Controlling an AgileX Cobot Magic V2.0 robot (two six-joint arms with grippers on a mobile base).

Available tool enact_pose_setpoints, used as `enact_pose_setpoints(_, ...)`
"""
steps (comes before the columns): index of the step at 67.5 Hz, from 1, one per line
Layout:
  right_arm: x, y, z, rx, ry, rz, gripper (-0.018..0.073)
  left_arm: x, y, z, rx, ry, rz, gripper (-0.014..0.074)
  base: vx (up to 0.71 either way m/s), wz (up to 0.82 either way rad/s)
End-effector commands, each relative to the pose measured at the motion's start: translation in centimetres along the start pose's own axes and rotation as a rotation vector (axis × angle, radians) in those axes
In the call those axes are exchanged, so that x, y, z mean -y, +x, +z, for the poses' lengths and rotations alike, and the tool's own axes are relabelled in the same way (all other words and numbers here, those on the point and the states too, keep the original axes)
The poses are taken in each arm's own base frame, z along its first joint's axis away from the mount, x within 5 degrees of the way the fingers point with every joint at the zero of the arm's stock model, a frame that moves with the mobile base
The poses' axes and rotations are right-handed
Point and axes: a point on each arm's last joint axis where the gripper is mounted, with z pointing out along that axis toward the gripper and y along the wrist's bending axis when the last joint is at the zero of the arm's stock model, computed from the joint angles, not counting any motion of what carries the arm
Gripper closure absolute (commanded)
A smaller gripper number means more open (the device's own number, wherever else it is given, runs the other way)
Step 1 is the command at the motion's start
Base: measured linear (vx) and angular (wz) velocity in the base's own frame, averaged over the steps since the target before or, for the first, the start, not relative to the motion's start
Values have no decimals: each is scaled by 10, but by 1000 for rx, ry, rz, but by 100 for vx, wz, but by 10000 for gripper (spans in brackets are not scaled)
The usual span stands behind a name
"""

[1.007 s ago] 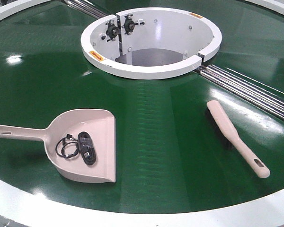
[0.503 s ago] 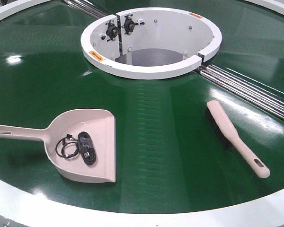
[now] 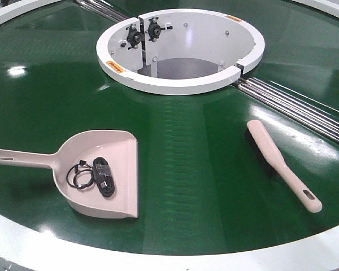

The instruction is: Clean and inspect green conveyor with broom and dustpan

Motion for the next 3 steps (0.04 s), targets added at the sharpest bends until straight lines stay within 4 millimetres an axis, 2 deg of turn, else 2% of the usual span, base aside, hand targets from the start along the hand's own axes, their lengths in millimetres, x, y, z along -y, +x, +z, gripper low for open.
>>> enact_pose_setpoints(1, 0, -7, -1, 85, 2, -5, 568, 0, -4, -1, 73, -2, -11, 602, 0, 0)
enact_pose_setpoints(3, 0, -7, -1, 85, 2, -5, 568, 0, -4, -1, 73, -2, -11, 602, 0, 0)
